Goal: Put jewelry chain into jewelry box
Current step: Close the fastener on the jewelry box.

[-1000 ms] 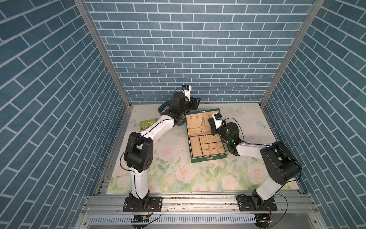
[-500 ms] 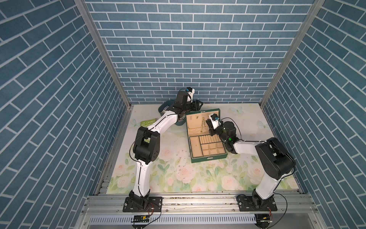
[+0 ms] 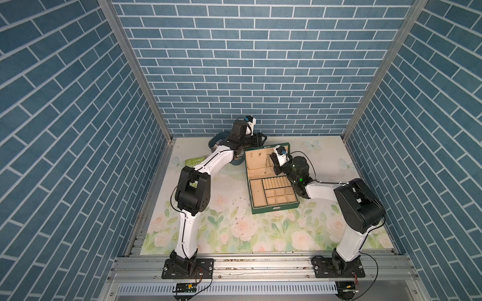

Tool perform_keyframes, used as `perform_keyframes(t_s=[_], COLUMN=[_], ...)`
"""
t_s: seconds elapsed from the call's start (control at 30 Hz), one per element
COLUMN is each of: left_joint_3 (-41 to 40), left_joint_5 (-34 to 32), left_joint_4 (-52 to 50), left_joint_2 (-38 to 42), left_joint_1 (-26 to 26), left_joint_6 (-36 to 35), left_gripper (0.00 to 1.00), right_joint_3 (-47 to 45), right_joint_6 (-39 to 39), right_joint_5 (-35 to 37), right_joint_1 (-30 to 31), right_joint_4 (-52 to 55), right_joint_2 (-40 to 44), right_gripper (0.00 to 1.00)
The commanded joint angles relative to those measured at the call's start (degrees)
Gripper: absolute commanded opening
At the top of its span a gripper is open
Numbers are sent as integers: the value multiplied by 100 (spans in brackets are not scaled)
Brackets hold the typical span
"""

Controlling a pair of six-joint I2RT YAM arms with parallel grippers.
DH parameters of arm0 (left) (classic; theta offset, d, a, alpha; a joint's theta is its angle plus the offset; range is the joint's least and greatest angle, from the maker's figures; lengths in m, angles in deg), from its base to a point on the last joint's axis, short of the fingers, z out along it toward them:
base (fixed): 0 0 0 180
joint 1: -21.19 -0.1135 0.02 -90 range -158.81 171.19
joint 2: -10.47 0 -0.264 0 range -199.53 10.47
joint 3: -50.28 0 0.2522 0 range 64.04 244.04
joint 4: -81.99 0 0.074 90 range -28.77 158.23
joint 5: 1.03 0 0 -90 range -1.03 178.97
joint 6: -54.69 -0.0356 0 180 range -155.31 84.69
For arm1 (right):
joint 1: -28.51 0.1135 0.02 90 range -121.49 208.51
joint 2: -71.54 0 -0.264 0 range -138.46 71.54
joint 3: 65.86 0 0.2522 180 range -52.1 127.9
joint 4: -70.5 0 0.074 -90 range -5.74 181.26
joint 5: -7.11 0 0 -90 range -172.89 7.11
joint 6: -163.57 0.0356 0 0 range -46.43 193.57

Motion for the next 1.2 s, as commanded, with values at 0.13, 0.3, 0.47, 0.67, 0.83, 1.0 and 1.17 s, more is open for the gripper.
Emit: perform_keyframes(t_s=[0.13,0.3,0.47,0.67,0.83,1.0,1.17], left_joint_3=[147,166,185,214,231,232,247], left_joint_5=[108,144,187,238,267,304,321], left_joint_4=[-115,-135,-141,-174,-187,-200,-219], left_joint_2=[-216,-249,-264,-291,-309,-313,-311], left_joint_1=[-41,-39,-37,-38,-41,-37,-38], left_joint_6=[1,-1,1,-7,-8,-13,-18], left_gripper=[61,61,60,60,60,60,60], right_joint_3=[241,317,395,472,541,623,623], right_joint_6=[36,104,155,239,291,380,409], right_joint_5=[38,89,90,114,186,204,238], right_joint_1=[32,32,33,28,33,28,36], right_joint_4=[36,25,19,32,83,96,111], right_joint_2=[-178,-227,-270,-330,-387,-436,-422], right_gripper=[18,18,18,18,19,20,22])
